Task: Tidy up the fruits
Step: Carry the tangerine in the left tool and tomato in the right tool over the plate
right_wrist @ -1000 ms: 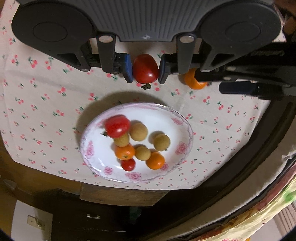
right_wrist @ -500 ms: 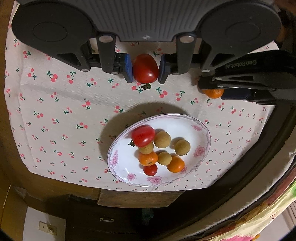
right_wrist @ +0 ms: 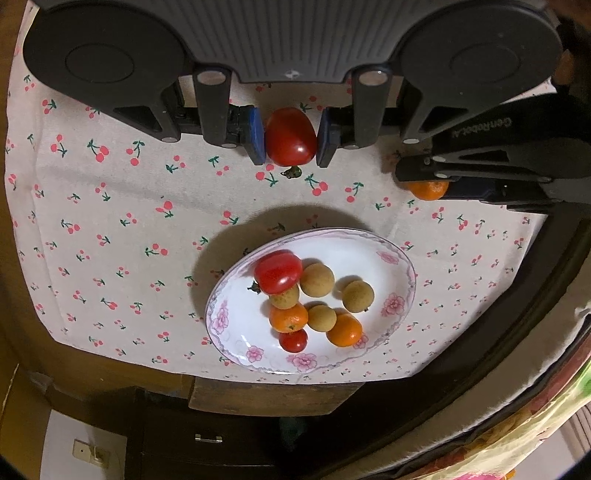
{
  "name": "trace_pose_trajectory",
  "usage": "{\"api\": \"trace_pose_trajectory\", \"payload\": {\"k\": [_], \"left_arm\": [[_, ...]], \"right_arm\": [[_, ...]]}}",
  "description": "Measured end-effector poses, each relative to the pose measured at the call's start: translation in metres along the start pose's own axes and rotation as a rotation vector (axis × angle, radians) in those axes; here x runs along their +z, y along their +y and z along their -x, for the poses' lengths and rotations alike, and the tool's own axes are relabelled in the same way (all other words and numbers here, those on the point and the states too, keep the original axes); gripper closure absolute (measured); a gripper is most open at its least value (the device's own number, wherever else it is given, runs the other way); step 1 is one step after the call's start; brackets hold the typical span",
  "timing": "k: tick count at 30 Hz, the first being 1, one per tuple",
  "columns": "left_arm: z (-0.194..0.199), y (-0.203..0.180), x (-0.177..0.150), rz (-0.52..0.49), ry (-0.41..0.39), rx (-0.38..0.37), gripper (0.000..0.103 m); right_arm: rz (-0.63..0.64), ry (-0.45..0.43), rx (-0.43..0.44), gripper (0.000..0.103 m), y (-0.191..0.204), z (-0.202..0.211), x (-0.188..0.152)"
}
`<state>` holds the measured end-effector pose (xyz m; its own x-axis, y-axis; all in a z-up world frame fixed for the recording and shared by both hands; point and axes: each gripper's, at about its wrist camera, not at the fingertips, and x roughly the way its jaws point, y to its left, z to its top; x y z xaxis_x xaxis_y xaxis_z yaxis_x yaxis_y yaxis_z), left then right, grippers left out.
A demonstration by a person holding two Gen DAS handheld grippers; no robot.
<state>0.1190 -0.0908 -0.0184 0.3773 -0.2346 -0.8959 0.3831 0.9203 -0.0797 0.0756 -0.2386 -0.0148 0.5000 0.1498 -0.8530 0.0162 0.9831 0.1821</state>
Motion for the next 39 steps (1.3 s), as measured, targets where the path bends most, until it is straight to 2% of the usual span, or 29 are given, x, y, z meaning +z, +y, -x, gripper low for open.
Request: {"api": "trace_pose_trajectory", "payload": {"k": [39], "left_arm": [[0.022,-0.011,0.006,-0.069,-0.081,0.019,0.061]], "right_arm": [[0.029,-0.033,0.008,0.072,0.010,0.006,0.008]]}}
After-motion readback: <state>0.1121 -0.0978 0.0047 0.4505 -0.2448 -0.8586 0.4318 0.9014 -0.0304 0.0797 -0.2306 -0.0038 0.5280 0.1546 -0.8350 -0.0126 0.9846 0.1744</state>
